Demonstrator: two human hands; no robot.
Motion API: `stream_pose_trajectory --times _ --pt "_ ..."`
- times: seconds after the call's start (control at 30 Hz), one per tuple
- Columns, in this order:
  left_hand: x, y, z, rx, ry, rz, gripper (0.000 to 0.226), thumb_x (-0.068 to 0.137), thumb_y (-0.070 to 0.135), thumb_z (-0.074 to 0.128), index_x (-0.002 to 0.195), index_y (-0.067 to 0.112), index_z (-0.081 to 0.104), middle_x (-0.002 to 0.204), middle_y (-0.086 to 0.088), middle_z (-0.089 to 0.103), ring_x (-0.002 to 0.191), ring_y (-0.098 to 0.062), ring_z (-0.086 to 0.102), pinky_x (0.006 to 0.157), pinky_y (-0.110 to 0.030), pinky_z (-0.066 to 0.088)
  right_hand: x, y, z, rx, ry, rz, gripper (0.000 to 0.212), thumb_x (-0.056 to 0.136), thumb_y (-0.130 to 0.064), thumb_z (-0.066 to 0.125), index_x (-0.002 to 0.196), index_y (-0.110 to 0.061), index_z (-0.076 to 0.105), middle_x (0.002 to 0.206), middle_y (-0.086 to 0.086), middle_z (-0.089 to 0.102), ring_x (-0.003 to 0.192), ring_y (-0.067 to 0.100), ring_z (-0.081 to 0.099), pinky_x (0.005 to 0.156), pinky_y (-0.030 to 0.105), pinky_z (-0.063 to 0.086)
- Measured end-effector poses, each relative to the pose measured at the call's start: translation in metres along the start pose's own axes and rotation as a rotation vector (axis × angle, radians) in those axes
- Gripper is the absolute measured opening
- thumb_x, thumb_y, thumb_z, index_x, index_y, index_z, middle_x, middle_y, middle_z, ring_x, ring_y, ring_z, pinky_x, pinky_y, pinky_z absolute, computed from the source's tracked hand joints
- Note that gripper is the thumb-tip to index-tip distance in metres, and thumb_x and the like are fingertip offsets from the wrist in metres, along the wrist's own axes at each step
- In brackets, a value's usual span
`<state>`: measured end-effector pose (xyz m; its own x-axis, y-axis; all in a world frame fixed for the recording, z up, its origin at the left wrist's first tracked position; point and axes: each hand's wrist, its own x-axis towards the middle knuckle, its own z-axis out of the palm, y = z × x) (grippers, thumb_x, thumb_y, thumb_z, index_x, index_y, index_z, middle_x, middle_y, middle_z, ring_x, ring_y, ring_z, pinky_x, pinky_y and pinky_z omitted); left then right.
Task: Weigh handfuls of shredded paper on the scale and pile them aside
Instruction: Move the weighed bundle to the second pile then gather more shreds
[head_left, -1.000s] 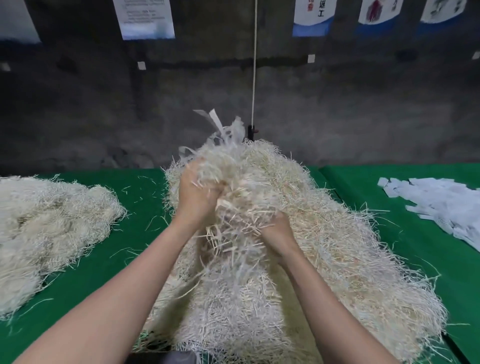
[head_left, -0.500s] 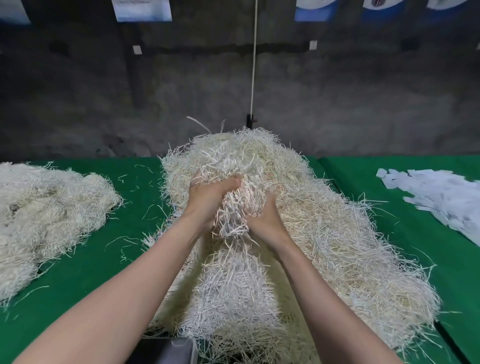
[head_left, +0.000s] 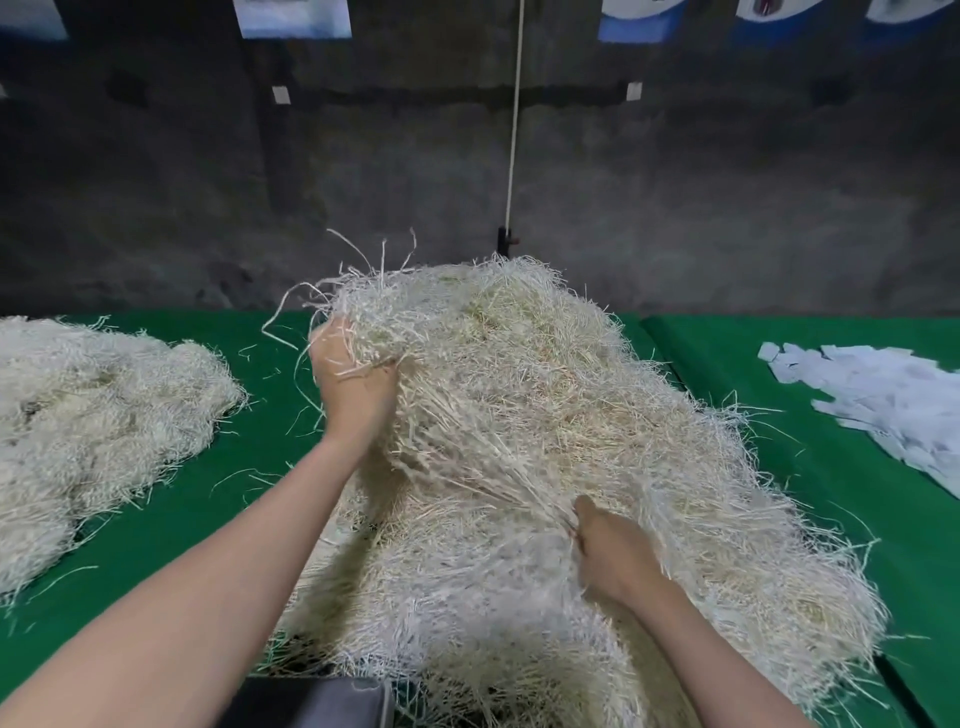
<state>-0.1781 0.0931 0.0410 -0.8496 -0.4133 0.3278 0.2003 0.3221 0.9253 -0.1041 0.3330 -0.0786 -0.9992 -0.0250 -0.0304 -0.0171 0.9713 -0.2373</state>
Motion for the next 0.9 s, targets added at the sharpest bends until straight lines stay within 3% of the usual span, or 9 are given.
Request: stream_pose_trajectory --times 0.13,0.23,0.3,0.4,0.5,0.6,0.7,0.8,0.9 --pt "-0.005 0.008 0.007 -0.082 -0.037 0.043 0.048 0.077 -0.008 0.064 0.119 0.008 0.047 0.114 -0.014 0.058 0.101 -0.023 0.059 0.088 -0.032 0.052 -0.002 -0.038 -0.026 0.261 0.196 -0.112 0.092 0.073 -0.045 0.061 0.148 -0.027 0.011 0.149 -0.005 0.022 0.139 0.016 0.019 0.117 0.04 0.008" --pt "-0.009 0.018 0.009 -0.051 -0.13 0.008 0.029 0.085 -0.003 0.057 0.112 0.005 0.05 0.108 -0.012 0.061 0.091 -0.022 0.061 0.082 -0.011 0.046 0.009 -0.078 -0.043 0.388 0.183 -0.18 0.125 0.063 -0.065 0.067 0.144 -0.036 -0.025 0.15 -0.02 -0.024 0.139 0.005 -0.02 0.112 0.038 -0.013" --pt "-0.013 0.031 0.01 -0.045 -0.195 -0.05 0.012 0.091 0.009 0.054 0.097 0.017 0.06 0.128 -0.007 0.054 0.114 -0.026 0.055 0.104 -0.033 0.04 0.017 -0.103 -0.048 0.634 0.114 -0.152 0.133 0.057 -0.061 0.075 0.145 -0.037 -0.021 0.153 -0.017 -0.02 0.141 0.005 -0.012 0.115 0.037 -0.005" --pt "-0.021 0.055 0.003 -0.094 -0.244 -0.115 0.013 0.086 0.02 0.062 0.073 0.021 0.058 0.128 -0.007 0.053 0.115 -0.022 0.047 0.106 -0.032 0.027 0.021 -0.122 -0.041 1.049 -0.153 -0.072 0.067 0.07 -0.039 0.079 0.123 -0.03 0.04 0.128 -0.012 0.048 0.099 -0.011 0.054 0.095 0.019 0.044" --pt "-0.017 0.062 -0.023 -0.005 -0.386 -0.041 0.018 0.081 0.038 0.069 0.069 0.025 0.066 0.123 0.002 0.062 0.115 -0.025 0.054 0.105 -0.035 0.038 0.031 -0.105 -0.027 1.009 -0.067 0.074 0.011 0.09 -0.014 0.06 0.099 -0.014 0.053 0.11 -0.004 0.054 0.066 -0.002 0.05 0.06 0.014 0.05" --pt "-0.016 0.051 -0.039 0.344 -0.858 0.037 0.052 0.058 0.052 0.082 0.106 0.039 0.067 0.133 -0.008 0.055 0.09 -0.007 0.062 0.081 -0.027 0.053 0.042 -0.072 -0.04 1.039 0.169 0.23 0.025 0.092 0.008 0.043 0.109 -0.004 0.057 0.099 0.002 0.055 0.067 0.007 0.051 0.041 0.011 0.04" --pt "-0.032 0.029 -0.022 0.843 -1.21 0.014 0.113 0.06 0.039 0.086 0.149 0.017 0.019 0.136 -0.011 0.046 0.094 -0.006 0.064 0.075 -0.021 0.053 0.048 -0.066 -0.059 0.742 0.243 0.117 0.039 0.088 0.017 0.038 0.091 -0.015 0.061 0.084 -0.01 0.051 0.065 0.005 0.051 0.048 0.018 0.042" --pt "-0.042 0.012 -0.001 1.196 -1.142 0.205 0.075 0.065 0.036 0.083 0.125 0.013 0.044 0.084 0.005 0.057 0.07 -0.01 0.061 0.055 -0.017 0.052 0.047 -0.075 -0.061 0.595 0.253 0.0 0.043 0.081 0.019 0.044 0.102 -0.011 0.065 0.101 -0.012 0.055 0.07 0.007 0.061 0.047 0.013 0.036" --pt "-0.026 -0.001 0.006 1.327 -0.714 0.493 0.045 0.077 0.015 0.066 0.12 0.02 0.05 0.076 0.008 0.055 0.065 -0.009 0.055 0.061 -0.024 0.053 0.04 -0.075 -0.055 0.625 0.285 -0.088 0.034 0.081 0.0 0.062 0.109 -0.019 0.059 0.086 -0.013 0.058 0.052 -0.003 0.052 0.046 0.008 0.035"
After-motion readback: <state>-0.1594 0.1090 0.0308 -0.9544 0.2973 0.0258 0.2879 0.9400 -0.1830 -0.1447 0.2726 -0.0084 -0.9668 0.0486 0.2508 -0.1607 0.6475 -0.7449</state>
